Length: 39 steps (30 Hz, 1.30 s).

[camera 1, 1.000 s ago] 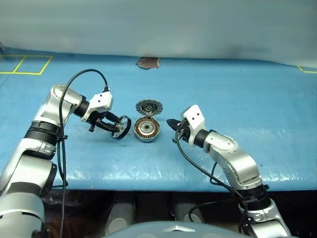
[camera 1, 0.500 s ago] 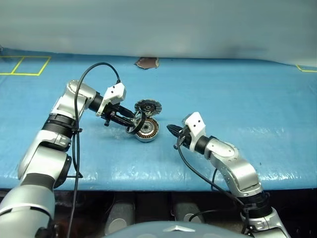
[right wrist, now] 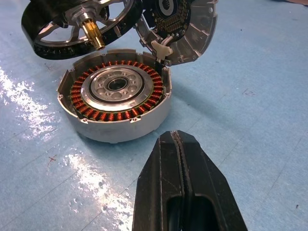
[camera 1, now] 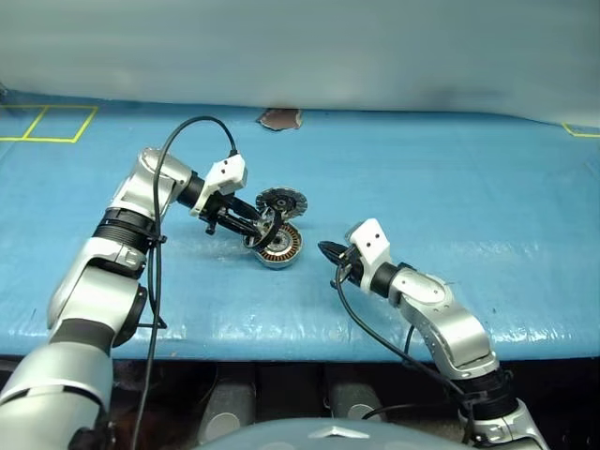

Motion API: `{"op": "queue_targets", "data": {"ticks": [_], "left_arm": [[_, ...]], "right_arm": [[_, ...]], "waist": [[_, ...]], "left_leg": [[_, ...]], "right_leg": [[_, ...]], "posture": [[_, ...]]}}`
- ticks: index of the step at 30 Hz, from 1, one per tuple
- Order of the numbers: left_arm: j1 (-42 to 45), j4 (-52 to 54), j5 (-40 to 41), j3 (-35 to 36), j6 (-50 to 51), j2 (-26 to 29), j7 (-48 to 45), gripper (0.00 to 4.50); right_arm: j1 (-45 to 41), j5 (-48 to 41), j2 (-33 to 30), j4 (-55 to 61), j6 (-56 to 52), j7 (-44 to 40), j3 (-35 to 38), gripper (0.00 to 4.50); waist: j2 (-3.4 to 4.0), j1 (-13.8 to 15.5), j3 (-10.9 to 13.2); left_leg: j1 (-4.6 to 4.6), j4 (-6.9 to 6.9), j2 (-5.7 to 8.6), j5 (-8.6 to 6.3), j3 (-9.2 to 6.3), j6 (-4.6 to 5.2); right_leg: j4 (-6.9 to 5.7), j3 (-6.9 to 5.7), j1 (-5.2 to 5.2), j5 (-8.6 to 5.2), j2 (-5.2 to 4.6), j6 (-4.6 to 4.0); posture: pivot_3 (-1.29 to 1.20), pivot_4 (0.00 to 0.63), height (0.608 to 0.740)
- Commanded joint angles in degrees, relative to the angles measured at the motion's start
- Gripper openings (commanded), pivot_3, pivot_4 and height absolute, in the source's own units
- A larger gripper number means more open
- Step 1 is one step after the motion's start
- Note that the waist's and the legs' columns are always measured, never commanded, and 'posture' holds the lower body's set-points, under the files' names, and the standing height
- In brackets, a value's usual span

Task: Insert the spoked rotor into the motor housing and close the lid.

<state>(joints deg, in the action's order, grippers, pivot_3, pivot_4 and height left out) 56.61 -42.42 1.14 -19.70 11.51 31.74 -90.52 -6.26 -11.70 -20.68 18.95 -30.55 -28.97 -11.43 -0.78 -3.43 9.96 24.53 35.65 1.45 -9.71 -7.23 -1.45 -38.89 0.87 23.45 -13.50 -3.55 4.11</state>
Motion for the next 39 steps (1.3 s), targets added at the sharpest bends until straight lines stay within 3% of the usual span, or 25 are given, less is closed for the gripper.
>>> {"op": "queue_targets", "data": {"ticks": [1,28,39], "left_arm": [[1.95,-0.41,-0.36,1.17,-1.72,-0.21,0.67,1.49],[3.06,-2.12,-3.26,0.51,-4.98,-2.79,-0.99,1.49],[3.61,-0.71,0.15,-2.19,-1.68,-1.28,-1.98,1.49]], "right_arm": [[0.0,0.14,-0.6,2.88,1.67,-1.13,-0.43,0.0],[1.66,1.1,-0.86,2.62,5.65,-2.78,-1.73,0.0],[1.69,1.49,-0.44,2.23,5.46,-1.9,-1.22,0.0]], "waist": [[0.0,0.01,0.0],[-0.01,0.32,0.01],[-0.01,0.47,0.01]], "left_leg": [[0.0,0.0,0.0,0.0,0.0,0.0],[0.02,0.0,0.01,0.0,0.0,0.0],[0.02,0.0,0.01,0.0,0.0,0.0]], "right_leg": [[0.0,0.0,0.0,0.0,0.0,0.0],[0.02,0.0,-0.01,0.0,-0.01,0.01],[0.02,0.0,-0.01,0.0,-0.01,0.01]], "posture": [[0.0,0.15,0.74],[0.0,0.15,0.74],[0.0,0.15,0.74]]}}
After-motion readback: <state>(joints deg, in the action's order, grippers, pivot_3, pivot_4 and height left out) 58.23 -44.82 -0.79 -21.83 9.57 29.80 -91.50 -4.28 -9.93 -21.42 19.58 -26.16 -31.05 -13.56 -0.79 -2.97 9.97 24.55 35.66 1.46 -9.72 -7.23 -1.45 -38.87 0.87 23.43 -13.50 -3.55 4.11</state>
